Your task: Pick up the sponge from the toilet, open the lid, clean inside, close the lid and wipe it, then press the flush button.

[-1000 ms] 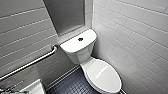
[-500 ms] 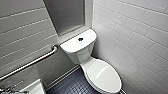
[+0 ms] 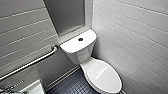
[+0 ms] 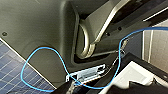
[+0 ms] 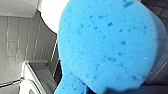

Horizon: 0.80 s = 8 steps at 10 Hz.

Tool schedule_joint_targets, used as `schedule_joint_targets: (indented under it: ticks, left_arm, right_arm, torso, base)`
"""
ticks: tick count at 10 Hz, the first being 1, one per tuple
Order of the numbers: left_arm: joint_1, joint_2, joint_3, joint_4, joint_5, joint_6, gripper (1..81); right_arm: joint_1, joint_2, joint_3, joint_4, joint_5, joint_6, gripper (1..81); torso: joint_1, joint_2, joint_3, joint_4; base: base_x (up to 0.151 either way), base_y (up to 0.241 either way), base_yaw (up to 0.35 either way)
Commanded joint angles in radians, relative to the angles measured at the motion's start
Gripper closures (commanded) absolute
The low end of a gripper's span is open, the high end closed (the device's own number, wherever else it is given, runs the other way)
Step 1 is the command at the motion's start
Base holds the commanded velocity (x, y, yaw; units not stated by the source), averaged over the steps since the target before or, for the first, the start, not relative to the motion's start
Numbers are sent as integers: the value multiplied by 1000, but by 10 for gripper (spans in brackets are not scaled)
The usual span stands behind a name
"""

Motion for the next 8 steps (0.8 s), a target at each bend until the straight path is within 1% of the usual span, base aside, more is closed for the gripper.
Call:
schedule_joint_targets:
  ticks: [1, 2, 3, 4, 5, 7, 8]
  left_arm:
    - [12, -6, 13, 2, 81, 3, 10]
    - [16, 0, 4, 2, 79, 3, 10]
    - [22, 6, -3, 2, 78, 3, 10]
    - [24, 9, -11, 2, 78, 3, 10]
    - [24, 11, -13, 2, 78, 3, 10]
    - [26, 14, -13, 2, 78, 3, 10]
    - [29, 16, -13, 2, 78, 3, 10]
  right_arm:
    - [236, -41, 49, 62, -168, 4, 811]
    - [280, -24, 39, 73, -174, 5, 811]
    - [337, -4, 26, 95, -208, 5, 811]
    - [395, 22, 8, 114, -248, 8, 811]
    - [449, 60, -22, 127, -279, 23, 811]
    - [529, 148, -116, 127, -335, 62, 811]
    - [558, 185, -162, 127, -351, 73, 811]
  torso:
    - [63, -98, 0, 0]
    - [83, -131, 0, 0]
    - [106, -169, 0, 0]
    - [65, -107, 0, 0]
    - [83, -135, 0, 0]
    - [94, -152, 0, 0]
    - [94, -152, 0, 0]
  base:
    - [0, 0, 0]
    - [0, 0, 0]
    - [0, 0, 0]
    - [0, 0, 0]
    - [0, 0, 0]
    - [0, 0, 0]
    - [0, 0, 0]
